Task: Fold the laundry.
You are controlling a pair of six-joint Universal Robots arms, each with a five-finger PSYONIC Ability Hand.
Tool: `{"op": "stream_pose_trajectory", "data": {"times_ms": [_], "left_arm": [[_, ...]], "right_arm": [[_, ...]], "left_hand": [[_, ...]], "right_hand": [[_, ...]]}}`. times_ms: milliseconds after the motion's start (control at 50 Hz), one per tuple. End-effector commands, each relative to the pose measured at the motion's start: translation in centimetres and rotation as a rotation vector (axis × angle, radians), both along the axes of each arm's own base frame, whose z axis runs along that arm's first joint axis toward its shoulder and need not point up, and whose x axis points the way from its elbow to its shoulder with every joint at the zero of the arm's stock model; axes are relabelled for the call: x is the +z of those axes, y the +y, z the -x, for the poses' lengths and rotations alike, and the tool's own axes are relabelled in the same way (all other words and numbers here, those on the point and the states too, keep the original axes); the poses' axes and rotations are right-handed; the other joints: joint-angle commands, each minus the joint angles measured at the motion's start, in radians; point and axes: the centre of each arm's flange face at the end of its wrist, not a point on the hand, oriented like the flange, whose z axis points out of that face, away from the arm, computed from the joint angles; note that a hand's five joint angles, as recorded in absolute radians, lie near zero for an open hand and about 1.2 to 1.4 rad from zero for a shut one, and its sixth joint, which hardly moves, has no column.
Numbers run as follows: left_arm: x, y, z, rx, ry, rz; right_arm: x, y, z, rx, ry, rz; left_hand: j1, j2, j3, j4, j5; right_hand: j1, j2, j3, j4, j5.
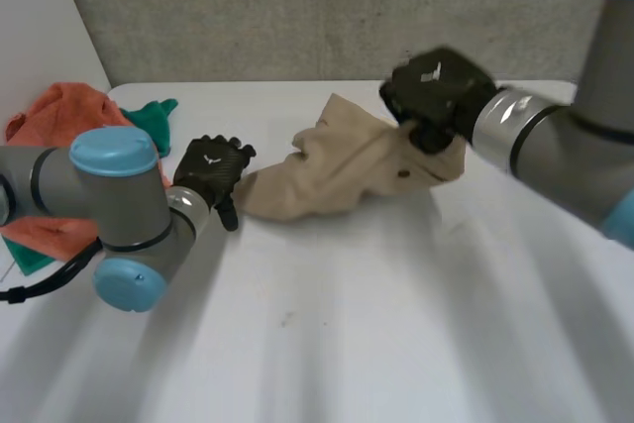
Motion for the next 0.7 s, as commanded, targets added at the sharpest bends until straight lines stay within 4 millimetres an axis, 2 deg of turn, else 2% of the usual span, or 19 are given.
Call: {"op": "stream_pose_trajectory", "data": {"times_ms": [20,60,80,120,220,240,300,320,360,380,440,460,500,540,600,660,680,700], "left_arm": [[-0.8,-0.2,1.5,0.003,0.013,-0.017],[-0.7,-0.1,1.7,0.006,0.018,-0.026],[-0.6,0.0,1.8,0.014,0.028,-0.035],[0.0,0.0,1.7,0.028,0.045,-0.030],[4.4,0.3,0.5,0.116,0.163,0.014],[6.3,0.7,-0.2,0.142,0.213,0.036],[9.9,1.6,-1.2,0.145,0.290,0.092],[12.6,2.3,-2.0,0.140,0.339,0.143],[15.2,3.1,-2.9,0.127,0.382,0.201],[17.9,4.1,-3.6,0.108,0.420,0.266],[21.4,6.0,-4.4,0.065,0.457,0.351],[23.5,7.4,-4.8,0.034,0.477,0.402],[25.0,8.4,-5.2,0.013,0.488,0.442],[26.3,9.3,-5.6,-0.003,0.492,0.467],[26.4,9.3,-5.8,0.000,0.473,0.452],[24.9,8.2,-5.4,0.010,0.410,0.374],[23.2,6.9,-5.0,0.017,0.356,0.314],[22.4,6.4,-4.7,0.020,0.334,0.290]], "right_arm": [[4.4,3.3,0.4,0.016,-0.103,0.047],[4.6,3.7,0.6,0.014,-0.105,0.043],[5.0,4.1,0.9,0.010,-0.113,0.040],[5.1,4.2,1.1,-0.002,-0.120,0.037],[5.0,3.3,2.4,-0.087,-0.126,0.028],[4.9,2.6,3.0,-0.122,-0.125,0.028],[5.0,1.8,4.0,-0.166,-0.122,0.031],[5.0,1.4,4.5,-0.188,-0.124,0.029],[5.0,1.0,5.0,-0.207,-0.125,0.027],[5.1,0.9,5.3,-0.215,-0.126,0.028],[5.6,1.2,6.1,-0.234,-0.130,0.025],[6.0,1.5,6.5,-0.234,-0.132,0.025],[6.5,2.0,6.7,-0.232,-0.133,0.030],[7.0,2.6,7.1,-0.229,-0.136,0.034],[7.1,2.6,7.8,-0.245,-0.128,0.022],[6.1,1.8,8.4,-0.265,-0.104,-0.036],[4.9,1.0,8.2,-0.262,-0.088,-0.079],[4.3,0.7,8.1,-0.260,-0.079,-0.100]], "left_hand": [[0.090,0.098,0.093,0.100,0.084],[0.269,0.277,0.271,0.278,0.263],[0.651,0.658,0.653,0.660,0.645],[1.151,1.159,1.154,1.161,1.145],[1.177,1.185,1.179,1.186,1.171],[1.177,1.185,1.179,1.186,1.171],[1.177,1.185,1.179,1.186,1.171],[1.177,1.185,1.179,1.186,1.171],[1.177,1.185,1.179,1.186,1.171],[1.177,1.185,1.179,1.186,1.171],[1.177,1.185,1.179,1.186,1.171],[1.177,1.185,1.179,1.186,1.171],[1.177,1.185,1.179,1.186,1.171],[1.177,1.185,1.179,1.186,1.171],[1.177,1.185,1.179,1.186,1.171],[1.177,1.185,1.179,1.186,1.171],[1.177,1.185,1.179,1.186,1.171],[1.177,1.185,1.179,1.186,1.171]], "right_hand": [[0.278,0.227,0.217,0.202,0.244],[0.278,0.227,0.217,0.202,0.244],[0.278,0.227,0.217,0.202,0.244],[0.278,0.227,0.217,0.202,0.244],[0.278,0.227,0.217,0.202,0.244],[0.278,0.227,0.217,0.202,0.244],[0.278,0.227,0.217,0.202,0.244],[0.278,0.227,0.217,0.202,0.244],[0.278,0.227,0.217,0.202,0.244],[0.278,0.227,0.217,0.202,0.244],[0.278,0.227,0.217,0.202,0.244],[0.278,0.227,0.217,0.202,0.244],[0.278,0.227,0.217,0.202,0.244],[0.278,0.227,0.217,0.202,0.244],[0.278,0.227,0.217,0.202,0.244],[0.278,0.227,0.217,0.202,0.244],[0.278,0.227,0.217,0.202,0.244],[0.278,0.227,0.217,0.202,0.244]]}}
